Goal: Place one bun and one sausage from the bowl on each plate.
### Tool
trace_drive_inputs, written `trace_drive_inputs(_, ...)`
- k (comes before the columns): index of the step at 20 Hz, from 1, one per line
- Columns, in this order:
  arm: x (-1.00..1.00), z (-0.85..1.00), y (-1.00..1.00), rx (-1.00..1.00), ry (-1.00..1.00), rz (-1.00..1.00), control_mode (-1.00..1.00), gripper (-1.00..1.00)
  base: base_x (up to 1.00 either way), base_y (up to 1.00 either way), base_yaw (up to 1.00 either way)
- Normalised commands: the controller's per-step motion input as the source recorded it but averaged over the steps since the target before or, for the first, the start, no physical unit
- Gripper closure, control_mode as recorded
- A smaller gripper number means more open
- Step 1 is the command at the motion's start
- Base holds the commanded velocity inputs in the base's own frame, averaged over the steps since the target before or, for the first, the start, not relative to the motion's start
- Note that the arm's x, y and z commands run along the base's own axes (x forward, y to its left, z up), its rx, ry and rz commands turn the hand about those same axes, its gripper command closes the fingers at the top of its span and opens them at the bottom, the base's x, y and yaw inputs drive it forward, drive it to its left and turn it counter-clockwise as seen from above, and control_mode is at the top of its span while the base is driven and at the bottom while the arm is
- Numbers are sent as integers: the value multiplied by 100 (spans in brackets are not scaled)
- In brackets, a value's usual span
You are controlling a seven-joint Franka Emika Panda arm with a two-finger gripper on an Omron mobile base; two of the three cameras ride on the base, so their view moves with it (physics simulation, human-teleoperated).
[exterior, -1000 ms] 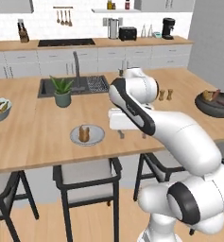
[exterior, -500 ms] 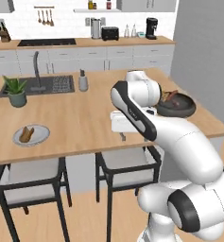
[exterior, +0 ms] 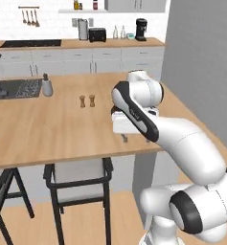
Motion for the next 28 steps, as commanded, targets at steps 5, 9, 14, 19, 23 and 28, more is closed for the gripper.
trace_drive_inputs(5,0,0,0,0,0,0,100,-100,95,-82,0)
trace_drive_inputs(9,0,0,0,0,0,0,100,-100,93,-21,-5)
trace_drive_inputs(14,67,-10,19,6,0,-9,-100,-100,0,0,0)
trace_drive_inputs(19,100,-82,11,-1,-4,-7,-100,-100,0,0,0)
trace_drive_inputs(23,99,-87,11,-1,-5,-8,-100,-100,0,0,0)
trace_drive_inputs(28,86,-58,6,0,-1,-8,-100,-100,0,0,0)
